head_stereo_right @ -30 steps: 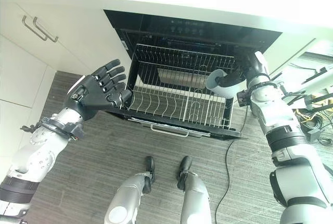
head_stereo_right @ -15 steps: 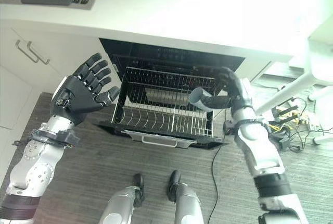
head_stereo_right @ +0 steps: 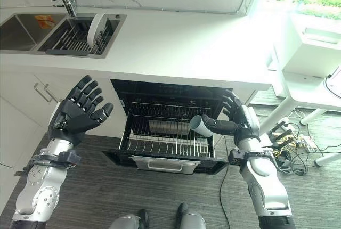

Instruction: Place the dishes in the dishwasher.

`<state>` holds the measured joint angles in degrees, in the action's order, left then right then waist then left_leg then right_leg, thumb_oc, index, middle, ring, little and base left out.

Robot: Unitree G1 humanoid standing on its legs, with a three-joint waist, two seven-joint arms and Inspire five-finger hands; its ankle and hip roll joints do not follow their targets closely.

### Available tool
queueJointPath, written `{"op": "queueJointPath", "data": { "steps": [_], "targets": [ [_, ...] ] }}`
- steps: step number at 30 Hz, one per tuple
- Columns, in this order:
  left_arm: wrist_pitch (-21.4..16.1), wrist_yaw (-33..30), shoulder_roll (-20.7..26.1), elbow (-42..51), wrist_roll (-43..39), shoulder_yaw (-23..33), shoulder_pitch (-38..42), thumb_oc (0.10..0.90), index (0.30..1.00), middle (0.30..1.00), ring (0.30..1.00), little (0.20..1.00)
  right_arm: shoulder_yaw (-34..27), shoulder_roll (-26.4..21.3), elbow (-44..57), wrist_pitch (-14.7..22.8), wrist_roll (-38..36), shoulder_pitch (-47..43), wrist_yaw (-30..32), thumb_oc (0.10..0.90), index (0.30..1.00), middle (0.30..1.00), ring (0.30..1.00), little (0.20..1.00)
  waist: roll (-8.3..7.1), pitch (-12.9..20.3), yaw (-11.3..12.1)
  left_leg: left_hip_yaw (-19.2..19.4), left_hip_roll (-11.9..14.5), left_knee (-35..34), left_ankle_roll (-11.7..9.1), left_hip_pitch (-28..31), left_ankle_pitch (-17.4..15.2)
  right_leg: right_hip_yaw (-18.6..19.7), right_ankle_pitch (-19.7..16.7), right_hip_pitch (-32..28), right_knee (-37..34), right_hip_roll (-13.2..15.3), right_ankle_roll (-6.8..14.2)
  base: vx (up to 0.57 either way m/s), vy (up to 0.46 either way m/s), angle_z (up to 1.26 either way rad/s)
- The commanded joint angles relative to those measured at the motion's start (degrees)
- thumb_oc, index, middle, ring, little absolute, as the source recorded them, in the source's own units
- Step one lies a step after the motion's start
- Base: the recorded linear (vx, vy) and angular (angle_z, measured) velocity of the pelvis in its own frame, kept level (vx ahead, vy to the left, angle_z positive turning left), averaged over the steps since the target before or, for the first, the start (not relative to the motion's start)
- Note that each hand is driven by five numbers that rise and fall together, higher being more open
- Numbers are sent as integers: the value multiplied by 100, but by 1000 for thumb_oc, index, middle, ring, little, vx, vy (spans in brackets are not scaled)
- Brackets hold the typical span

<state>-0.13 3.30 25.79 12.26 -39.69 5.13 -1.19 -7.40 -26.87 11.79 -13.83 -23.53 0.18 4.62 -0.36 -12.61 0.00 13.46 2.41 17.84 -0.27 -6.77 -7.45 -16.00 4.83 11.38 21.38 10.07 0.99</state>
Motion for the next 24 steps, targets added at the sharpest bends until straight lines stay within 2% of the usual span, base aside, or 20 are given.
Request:
{"op": "queueJointPath", "data": {
  "steps": [1,5,7,8,10,11,13,14,17,19,21,23,24],
  "targets": [
    [-443,425,224,673,-35,453,86,800,900,900,900,900,-398,-96,562,828,13,-294,-94,800,900,900,900,900,-109,406,-71,-246,244,-65,-334,190,-556,180,169,-619,-419,572,1148,27,157,3],
    [-258,675,356,628,-77,509,70,800,900,900,900,900,-449,4,580,1071,-30,-231,8,800,900,900,900,900,-152,360,-113,-265,56,-65,-238,168,-601,93,-474,-610,-419,732,1224,27,152,2],
    [-295,647,444,578,-88,576,41,800,900,900,900,900,-380,26,524,1244,-16,-276,-129,800,900,900,900,900,-115,339,-25,-151,88,-65,-176,190,-666,-321,-569,-835,-419,716,1203,8,173,1],
    [-308,644,469,566,-138,608,31,800,900,900,900,900,-355,10,493,1308,3,-295,-158,800,900,900,900,900,-89,323,-2,-125,116,-65,-141,193,-671,-417,-500,-943,-419,576,1160,3,155,-23],
    [-330,647,521,534,-295,640,43,800,900,900,900,900,-325,-63,449,1348,32,-330,-153,800,900,900,900,900,-49,285,-53,-176,113,-65,-54,161,-642,-267,-262,-1022,-419,110,1050,2,74,-54],
    [-312,638,552,498,-426,593,113,800,900,900,900,900,-339,-192,422,1302,-126,-350,-119,800,900,900,900,900,-61,281,-173,-340,-34,-65,1,167,-655,257,-14,-1061,-419,-445,908,21,38,-47],
    [-310,644,502,479,-462,525,203,800,900,900,900,900,-391,-275,453,1318,-415,-389,-227,800,900,900,900,900,-87,322,-254,-491,-186,-65,25,113,-579,564,82,-1017,-419,-892,717,44,-6,27],
    [-370,647,415,472,-339,468,224,800,900,900,900,900,-420,-235,532,1391,-544,-379,-335,800,900,900,900,900,-125,338,-247,-483,-269,-65,50,134,-606,438,52,-982,-419,-862,701,53,-59,63],
    [-421,717,227,503,-284,500,102,800,900,900,900,900,-586,-236,735,1521,-684,-222,-440,800,900,900,900,900,-134,420,-234,-432,-267,-65,41,193,-602,380,439,-1028,-419,-867,559,73,-120,23],
    [-423,734,180,513,-312,522,54,800,900,900,900,900,-594,-223,817,1515,-722,-226,-418,800,900,900,900,900,-79,479,-224,-362,-226,-65,37,297,-635,356,648,-1022,-419,-900,477,69,-93,11],
    [-433,689,120,545,-270,476,68,800,900,900,900,900,-572,-236,849,1522,-651,-277,-353,800,900,900,900,900,-2,490,-235,-128,-152,-65,-56,419,-539,380,808,-1056,-419,-937,383,52,-49,-1],
    [-401,624,45,647,-306,388,139,800,900,900,900,900,-588,-332,887,1575,-539,-300,-236,800,900,900,900,900,-69,363,-189,180,-90,-65,-356,414,42,404,786,-1189,-419,-779,330,17,-40,4],
    [-366,615,16,705,-311,379,155,800,900,900,900,900,-634,-375,921,1583,-536,-311,-202,800,900,900,900,900,-135,300,-175,317,90,-65,-509,370,380,371,767,-1234,-419,-678,303,-28,-1,13]
  ]
}}
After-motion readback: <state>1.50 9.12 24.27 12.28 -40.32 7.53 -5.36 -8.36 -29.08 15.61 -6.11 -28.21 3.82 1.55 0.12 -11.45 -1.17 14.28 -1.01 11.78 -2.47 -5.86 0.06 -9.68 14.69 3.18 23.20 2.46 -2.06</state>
